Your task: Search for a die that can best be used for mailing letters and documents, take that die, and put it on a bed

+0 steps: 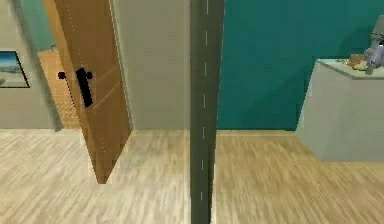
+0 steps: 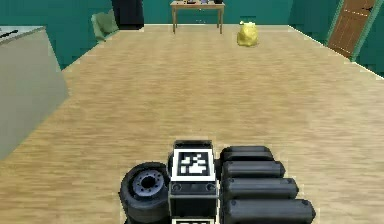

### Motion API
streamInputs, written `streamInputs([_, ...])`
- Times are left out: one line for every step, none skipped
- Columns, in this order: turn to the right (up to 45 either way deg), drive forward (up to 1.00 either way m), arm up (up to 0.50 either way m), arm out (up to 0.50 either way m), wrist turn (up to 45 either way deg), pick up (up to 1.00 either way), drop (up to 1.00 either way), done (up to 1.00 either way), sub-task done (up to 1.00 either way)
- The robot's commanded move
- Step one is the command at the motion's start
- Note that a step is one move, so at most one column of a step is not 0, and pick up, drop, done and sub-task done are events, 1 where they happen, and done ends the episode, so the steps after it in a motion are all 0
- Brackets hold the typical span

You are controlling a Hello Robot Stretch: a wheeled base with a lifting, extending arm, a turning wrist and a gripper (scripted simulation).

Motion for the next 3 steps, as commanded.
streamInputs([0.0,0.05,0.0,0.0,0.0,0.0,0.0,0.0,0.0])
streamInputs([-45.0,0.0,0.0,0.0,0.0,0.0,0.0,0.0,0.0])
streamInputs([0.0,1.0,0.0,0.0,0.0,0.0,0.0,0.0,0.0])
